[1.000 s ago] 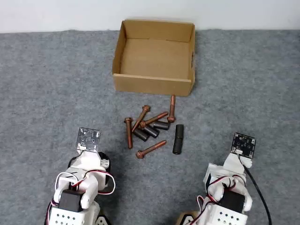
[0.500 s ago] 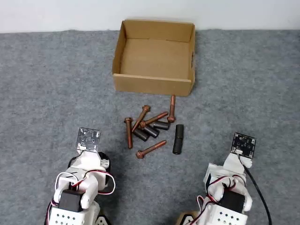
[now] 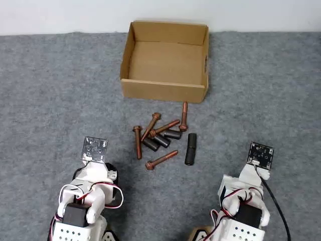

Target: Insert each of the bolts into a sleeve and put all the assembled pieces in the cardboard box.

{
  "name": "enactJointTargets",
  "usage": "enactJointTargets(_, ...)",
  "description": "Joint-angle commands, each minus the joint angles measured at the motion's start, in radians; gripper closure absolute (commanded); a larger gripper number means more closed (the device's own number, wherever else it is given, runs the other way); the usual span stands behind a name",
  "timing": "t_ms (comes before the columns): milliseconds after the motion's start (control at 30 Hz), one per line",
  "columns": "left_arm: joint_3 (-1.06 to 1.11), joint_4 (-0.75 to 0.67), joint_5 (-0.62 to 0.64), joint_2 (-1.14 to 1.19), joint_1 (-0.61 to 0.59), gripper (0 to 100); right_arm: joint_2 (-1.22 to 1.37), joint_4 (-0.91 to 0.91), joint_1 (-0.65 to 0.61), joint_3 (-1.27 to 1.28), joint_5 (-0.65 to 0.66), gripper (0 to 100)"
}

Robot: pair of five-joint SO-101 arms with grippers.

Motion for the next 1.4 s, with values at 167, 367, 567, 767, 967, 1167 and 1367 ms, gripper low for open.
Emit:
enactJointTargets(167,-0.021,0.003,-0.002,0.000,-0.006,99,-0.010,0.007,0.007,0.018,0.008,99.0)
enactJointTargets(367,-0.021,0.003,-0.002,0.000,-0.006,99,-0.010,0.007,-0.065,0.018,0.008,99.0)
enactJointTargets(567,-0.021,0.003,-0.002,0.000,-0.006,99,-0.010,0.007,-0.099,0.018,0.009,99.0)
enactJointTargets(767,-0.021,0.003,-0.002,0.000,-0.006,99,-0.010,0.007,-0.099,0.018,0.009,99.0)
enactJointTargets(967,-0.021,0.003,-0.002,0.000,-0.006,99,-0.010,-0.013,-0.102,-0.071,0.061,99.0)
enactJointTargets(1167,-0.021,0.003,-0.002,0.000,-0.006,99,0.050,0.030,-0.170,-0.359,0.031,99.0)
enactJointTargets(1367,-0.021,0.003,-0.002,0.000,-0.006,99,0.412,0.093,-0.343,-0.692,-0.123,99.1)
